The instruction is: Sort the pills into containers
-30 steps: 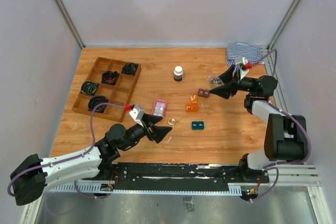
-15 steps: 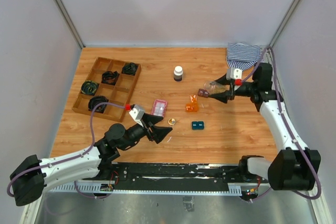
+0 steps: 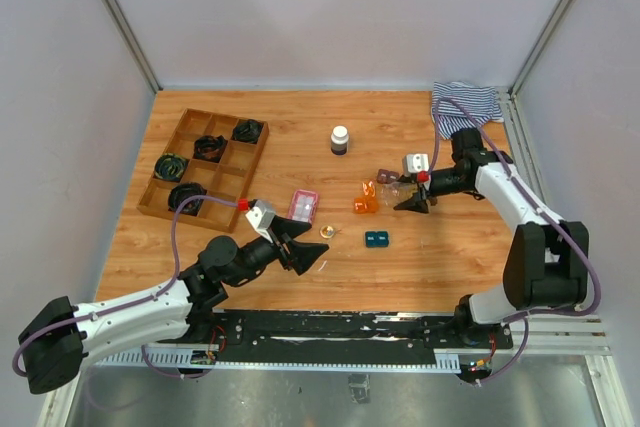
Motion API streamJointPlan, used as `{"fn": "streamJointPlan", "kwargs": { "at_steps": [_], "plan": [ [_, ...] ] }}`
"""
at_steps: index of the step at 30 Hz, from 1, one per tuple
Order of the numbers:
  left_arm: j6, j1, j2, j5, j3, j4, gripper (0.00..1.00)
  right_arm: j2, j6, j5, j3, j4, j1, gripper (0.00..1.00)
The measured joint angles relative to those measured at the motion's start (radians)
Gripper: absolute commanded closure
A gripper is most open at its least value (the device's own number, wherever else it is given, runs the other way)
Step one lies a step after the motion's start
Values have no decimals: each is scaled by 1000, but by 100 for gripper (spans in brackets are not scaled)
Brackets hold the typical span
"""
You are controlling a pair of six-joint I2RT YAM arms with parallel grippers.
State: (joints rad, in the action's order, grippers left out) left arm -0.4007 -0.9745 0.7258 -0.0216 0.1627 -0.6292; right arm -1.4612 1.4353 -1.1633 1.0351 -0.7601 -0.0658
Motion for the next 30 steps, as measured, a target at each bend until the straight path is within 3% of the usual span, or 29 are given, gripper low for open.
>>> {"fn": "streamJointPlan", "kwargs": {
  "at_steps": [30],
  "plan": [
    [-8, 0, -65, -10, -47, 3, 16, -254, -90, 406, 91, 98, -132, 95]
  ]
}}
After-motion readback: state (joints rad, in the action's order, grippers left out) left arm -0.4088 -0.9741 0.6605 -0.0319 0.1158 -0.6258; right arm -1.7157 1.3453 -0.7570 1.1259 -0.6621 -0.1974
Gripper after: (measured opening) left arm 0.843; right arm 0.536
